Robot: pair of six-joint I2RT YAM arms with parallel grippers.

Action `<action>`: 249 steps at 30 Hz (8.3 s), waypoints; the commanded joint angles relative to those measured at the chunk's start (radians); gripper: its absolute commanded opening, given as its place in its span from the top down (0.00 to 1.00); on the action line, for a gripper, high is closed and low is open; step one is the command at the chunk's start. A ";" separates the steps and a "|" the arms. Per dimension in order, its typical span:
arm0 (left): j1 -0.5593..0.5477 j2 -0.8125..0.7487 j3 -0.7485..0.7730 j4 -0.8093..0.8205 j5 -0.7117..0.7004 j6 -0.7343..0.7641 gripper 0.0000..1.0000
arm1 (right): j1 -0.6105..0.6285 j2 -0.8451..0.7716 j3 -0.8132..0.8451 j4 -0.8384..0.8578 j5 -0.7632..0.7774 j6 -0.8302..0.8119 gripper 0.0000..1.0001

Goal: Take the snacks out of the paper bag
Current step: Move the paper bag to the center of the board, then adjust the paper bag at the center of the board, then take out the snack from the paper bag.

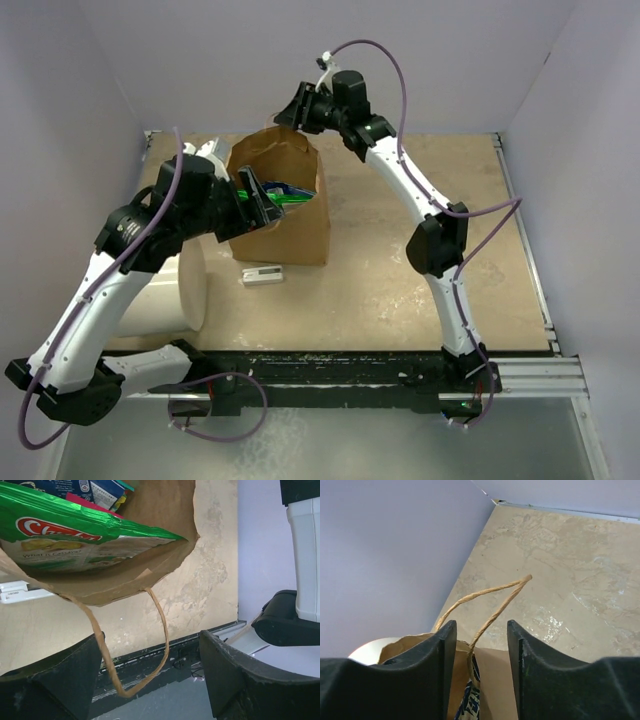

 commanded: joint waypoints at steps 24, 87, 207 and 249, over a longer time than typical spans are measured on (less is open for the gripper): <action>0.008 0.059 0.056 0.078 -0.079 0.001 0.89 | -0.025 -0.444 -0.337 0.049 0.185 -0.107 1.00; 0.201 0.030 0.289 -0.235 -0.194 0.235 0.80 | 0.225 -0.968 -0.895 -0.127 0.140 0.018 0.48; 0.296 0.179 -0.123 0.607 0.600 0.190 1.00 | 0.036 -1.030 -1.256 -0.355 0.086 -0.381 0.69; 0.338 0.266 0.115 0.326 0.665 0.430 1.00 | 0.334 -0.873 -1.182 -0.046 -0.025 -1.984 0.39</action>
